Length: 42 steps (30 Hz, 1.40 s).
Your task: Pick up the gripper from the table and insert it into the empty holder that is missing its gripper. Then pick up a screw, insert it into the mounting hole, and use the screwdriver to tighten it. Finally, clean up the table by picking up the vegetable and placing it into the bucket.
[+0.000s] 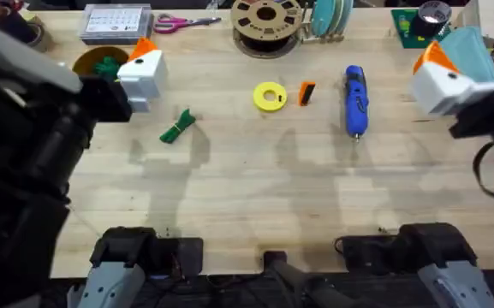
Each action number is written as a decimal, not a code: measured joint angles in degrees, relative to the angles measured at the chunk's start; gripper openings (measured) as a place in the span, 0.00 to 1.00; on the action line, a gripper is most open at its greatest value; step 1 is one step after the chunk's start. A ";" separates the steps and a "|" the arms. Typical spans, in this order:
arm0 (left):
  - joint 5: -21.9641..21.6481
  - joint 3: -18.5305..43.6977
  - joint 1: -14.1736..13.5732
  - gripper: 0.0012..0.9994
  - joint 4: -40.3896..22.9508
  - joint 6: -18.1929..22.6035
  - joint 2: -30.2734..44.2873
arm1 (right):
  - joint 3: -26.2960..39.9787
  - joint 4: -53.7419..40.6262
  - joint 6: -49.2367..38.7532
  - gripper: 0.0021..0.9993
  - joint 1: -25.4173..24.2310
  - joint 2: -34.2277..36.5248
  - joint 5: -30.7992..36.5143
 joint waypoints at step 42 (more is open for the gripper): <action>0.96 23.52 -0.31 1.00 -34.58 19.89 38.63 | 25.14 -27.08 0.00 1.00 0.00 32.99 -0.39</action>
